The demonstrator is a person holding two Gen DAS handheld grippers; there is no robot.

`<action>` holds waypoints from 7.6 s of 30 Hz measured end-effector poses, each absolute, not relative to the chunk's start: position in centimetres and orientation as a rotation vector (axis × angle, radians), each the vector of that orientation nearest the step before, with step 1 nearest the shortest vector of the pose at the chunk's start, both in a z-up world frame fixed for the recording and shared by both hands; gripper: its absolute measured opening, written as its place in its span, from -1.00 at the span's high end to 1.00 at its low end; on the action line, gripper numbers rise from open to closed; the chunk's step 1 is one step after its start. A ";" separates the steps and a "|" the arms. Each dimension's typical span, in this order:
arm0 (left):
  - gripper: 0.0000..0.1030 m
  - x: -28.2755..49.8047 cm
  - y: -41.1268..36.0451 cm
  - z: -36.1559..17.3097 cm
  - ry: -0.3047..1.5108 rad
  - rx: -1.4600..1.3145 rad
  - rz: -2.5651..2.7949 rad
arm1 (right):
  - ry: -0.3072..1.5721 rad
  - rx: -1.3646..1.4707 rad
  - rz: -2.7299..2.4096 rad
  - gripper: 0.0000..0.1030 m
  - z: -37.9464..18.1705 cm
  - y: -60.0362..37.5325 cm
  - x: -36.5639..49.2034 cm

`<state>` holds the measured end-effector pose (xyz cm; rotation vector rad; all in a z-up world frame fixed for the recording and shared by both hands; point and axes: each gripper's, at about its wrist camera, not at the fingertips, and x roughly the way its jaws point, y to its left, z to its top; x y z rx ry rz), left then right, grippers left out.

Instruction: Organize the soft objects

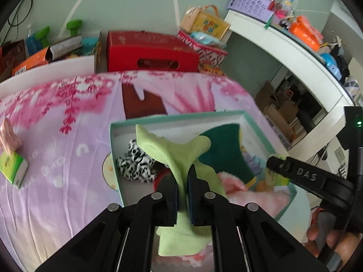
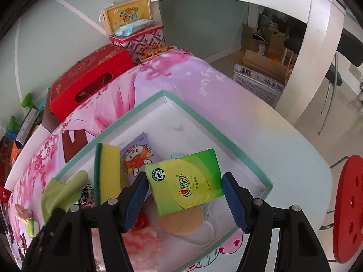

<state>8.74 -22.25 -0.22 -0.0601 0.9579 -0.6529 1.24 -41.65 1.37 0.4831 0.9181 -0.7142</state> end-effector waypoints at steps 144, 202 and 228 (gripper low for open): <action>-0.82 18.1 12.0 -3.1 1.098 -0.328 0.411 | 1.026 0.101 0.069 -1.00 -5.3 -7.1 19.6; -0.39 20.3 5.0 -3.8 1.053 -0.580 -0.172 | 1.081 0.184 0.163 0.22 -6.5 -10.5 18.5; 0.91 18.8 7.7 -4.0 1.081 -0.616 -0.051 | 1.090 0.180 0.160 0.25 -6.7 -10.6 18.3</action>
